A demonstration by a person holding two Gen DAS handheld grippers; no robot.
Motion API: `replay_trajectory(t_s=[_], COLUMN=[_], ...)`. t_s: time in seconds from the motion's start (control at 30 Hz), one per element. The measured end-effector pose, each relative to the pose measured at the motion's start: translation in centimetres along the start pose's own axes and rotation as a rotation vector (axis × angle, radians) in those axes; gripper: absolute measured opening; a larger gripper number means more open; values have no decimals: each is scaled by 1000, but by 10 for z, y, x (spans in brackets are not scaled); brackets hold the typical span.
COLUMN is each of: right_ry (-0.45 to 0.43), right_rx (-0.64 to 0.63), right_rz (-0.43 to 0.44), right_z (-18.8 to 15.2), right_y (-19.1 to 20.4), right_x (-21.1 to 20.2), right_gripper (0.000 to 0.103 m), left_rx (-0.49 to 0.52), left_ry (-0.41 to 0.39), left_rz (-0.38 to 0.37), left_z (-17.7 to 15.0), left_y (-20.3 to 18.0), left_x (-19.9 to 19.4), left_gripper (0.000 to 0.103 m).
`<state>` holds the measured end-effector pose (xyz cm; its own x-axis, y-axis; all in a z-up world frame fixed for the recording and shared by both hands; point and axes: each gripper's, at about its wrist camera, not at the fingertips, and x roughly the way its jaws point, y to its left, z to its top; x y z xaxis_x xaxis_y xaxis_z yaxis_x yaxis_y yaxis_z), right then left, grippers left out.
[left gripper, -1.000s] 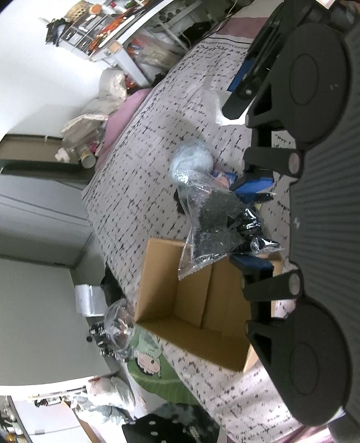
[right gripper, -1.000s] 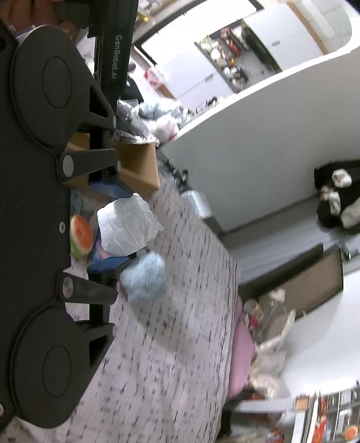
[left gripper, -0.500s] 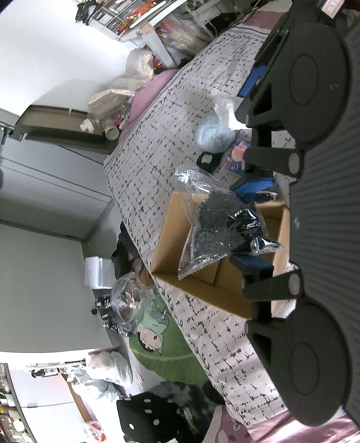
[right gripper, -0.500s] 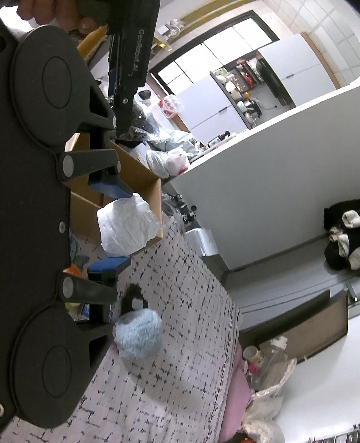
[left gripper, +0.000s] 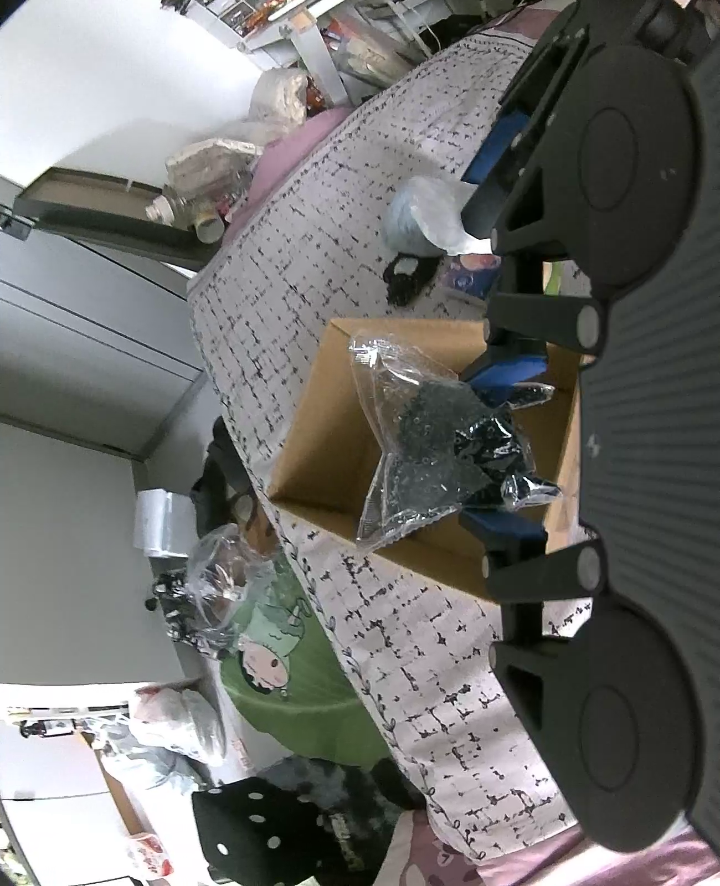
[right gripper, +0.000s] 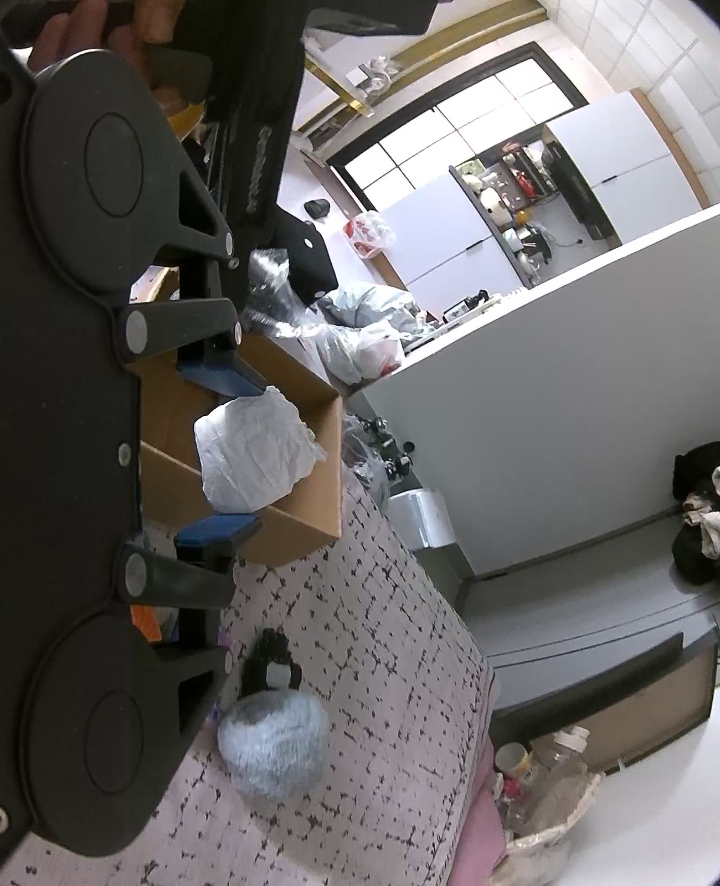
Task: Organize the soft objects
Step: 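Lower both bags into the cardboard box and open both grippers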
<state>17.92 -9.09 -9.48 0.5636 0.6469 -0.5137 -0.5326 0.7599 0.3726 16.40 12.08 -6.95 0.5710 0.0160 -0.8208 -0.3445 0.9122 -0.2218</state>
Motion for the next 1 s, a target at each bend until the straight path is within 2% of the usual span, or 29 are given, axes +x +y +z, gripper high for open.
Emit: replay_trajectory(t_s=[0.3, 0.4, 0.53, 0.67, 0.77, 0.83, 0.93, 1.0], right_ry=[32, 47, 65, 86, 100, 85, 73, 78], right_rx=[0, 9, 14, 12, 23, 28, 48, 66], right_rz=[13, 25, 34, 60, 60, 43, -4, -64], right_z=[-5, -7, -9, -9, -8, -5, 2, 8], right_y=[6, 6, 8, 13, 14, 14, 9, 3], right_x=[24, 29, 37, 41, 41, 34, 23, 14], right_gripper=[46, 46, 46, 47, 61, 76, 81, 83], left_rx=[-4, 5, -2, 3, 6, 9, 8, 5], left_ry=[32, 35, 39, 37, 34, 32, 29, 26], left_rz=[18, 31, 58, 66, 71, 78, 90, 96], left_z=[4, 6, 10, 12, 14, 15, 15, 14], left_y=[14, 15, 19, 21, 21, 20, 18, 17], left_x=[27, 33, 37, 36, 34, 32, 28, 24], left_gripper=[47, 51, 62, 63, 63, 63, 64, 70])
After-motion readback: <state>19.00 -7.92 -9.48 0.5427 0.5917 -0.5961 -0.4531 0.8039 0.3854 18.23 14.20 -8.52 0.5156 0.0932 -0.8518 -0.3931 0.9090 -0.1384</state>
